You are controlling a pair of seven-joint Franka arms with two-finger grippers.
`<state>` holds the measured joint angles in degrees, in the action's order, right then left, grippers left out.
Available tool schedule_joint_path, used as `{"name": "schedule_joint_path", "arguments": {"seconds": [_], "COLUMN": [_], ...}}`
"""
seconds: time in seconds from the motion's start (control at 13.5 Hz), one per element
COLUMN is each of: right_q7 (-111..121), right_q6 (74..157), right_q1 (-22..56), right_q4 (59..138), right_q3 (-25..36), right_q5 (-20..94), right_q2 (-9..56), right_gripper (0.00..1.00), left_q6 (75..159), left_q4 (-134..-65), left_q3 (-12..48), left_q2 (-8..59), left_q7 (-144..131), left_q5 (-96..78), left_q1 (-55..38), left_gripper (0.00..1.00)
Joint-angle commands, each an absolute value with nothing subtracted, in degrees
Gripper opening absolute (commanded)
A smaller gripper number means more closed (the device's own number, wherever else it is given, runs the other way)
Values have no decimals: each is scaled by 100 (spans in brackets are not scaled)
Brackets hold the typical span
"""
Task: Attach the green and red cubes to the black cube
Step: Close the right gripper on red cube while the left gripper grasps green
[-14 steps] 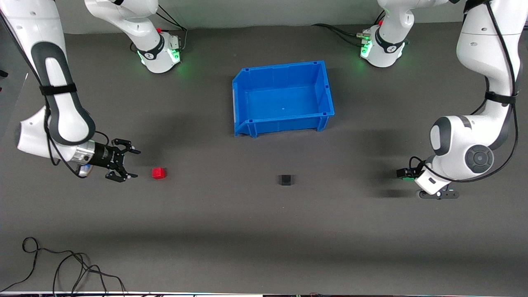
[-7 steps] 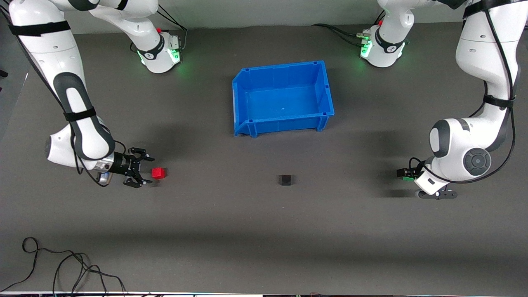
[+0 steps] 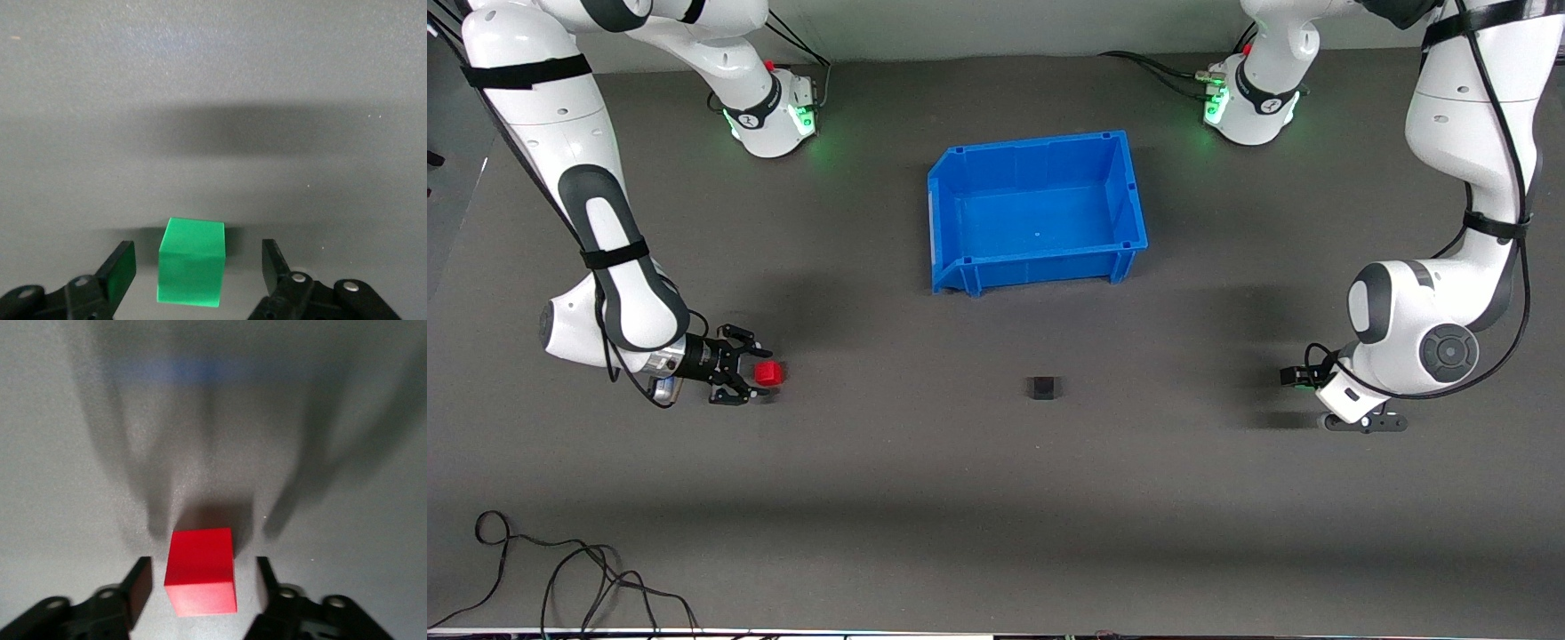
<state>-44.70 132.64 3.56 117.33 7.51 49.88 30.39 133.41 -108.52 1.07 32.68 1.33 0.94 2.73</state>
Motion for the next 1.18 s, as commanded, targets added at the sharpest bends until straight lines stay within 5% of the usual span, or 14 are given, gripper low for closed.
{"name": "schedule_joint_path", "arguments": {"seconds": [0.0,0.15,0.44,0.81,1.11], "right_q7": [-4333,-4342,-4412,-4500,-4500], "right_q6": [13289,13289,13263,13219,13210], "right_q1": [369,360,369,387,466], "right_q4": [11628,11593,11497,11373,11355], "right_q3": [765,773,773,765,773], "right_q5": [5150,5150,5150,5142,5133], "right_q2": [3120,3120,3111,2997,2979], "right_gripper": [37,27,27,26,19], "left_q6": [13307,13254,13236,13087,13078], "left_q4": [-10557,-10415,-10459,-10477,-10468], "left_q3": [79,79,79,79,70], "left_q2": [3497,3586,3586,3551,3568], "left_q7": [229,229,229,229,237], "left_q5": [132,132,132,132,167], "left_q1": [246,229,220,202,220], "left_gripper": [84,79,63,62,32]}}
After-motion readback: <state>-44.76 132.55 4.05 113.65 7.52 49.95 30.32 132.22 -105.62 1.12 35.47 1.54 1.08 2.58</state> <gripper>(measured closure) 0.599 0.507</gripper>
